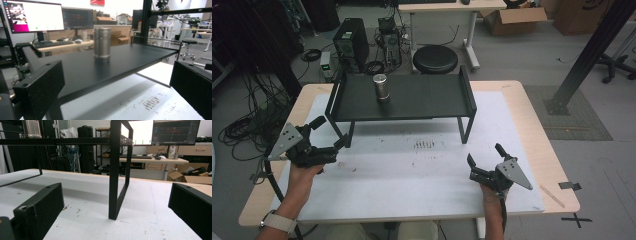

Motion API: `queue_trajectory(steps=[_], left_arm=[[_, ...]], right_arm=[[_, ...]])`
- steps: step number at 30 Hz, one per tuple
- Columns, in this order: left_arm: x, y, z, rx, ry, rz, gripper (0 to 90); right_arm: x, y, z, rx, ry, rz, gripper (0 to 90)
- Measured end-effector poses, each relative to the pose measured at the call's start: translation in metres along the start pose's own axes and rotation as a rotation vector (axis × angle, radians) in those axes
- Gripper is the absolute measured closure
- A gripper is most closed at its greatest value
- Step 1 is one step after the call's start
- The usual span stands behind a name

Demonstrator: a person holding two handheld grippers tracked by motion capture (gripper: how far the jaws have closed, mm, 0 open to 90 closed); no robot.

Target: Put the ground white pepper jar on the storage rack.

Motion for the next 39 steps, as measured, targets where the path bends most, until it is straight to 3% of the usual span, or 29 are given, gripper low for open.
queue_trajectory(steps=[3,9,24,39], left_arm=[[-0.003,0.002,-0.009,-0.022,0.000,0.003,0.2],[-0.008,0.004,-0.026,-0.008,-0.001,0.025,0.3],[-0.019,0.006,-0.067,0.026,0.052,0.073,0.2],[-0.026,0.004,-0.098,0.014,0.085,0.123,0.2]], right_arm=[[0.000,0.000,0.000,-0.001,0.000,0.000,0.0],[0.000,0.000,0.000,-0.002,-0.001,0.000,0.0],[0.000,0.000,0.000,-0.006,0.000,-0.001,0.0],[0.000,0.001,0.000,-0.011,-0.001,-0.002,0.0]])
Point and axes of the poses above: each handheld gripper's, and its own axes: x roughly forward along the jaws, z roughly out of its top, y roughly to its left, the point moved 4 cm from there along x, roughly forward along the jaws, and after that the axes turned 13 degrees about x, right-handed, at the moved point
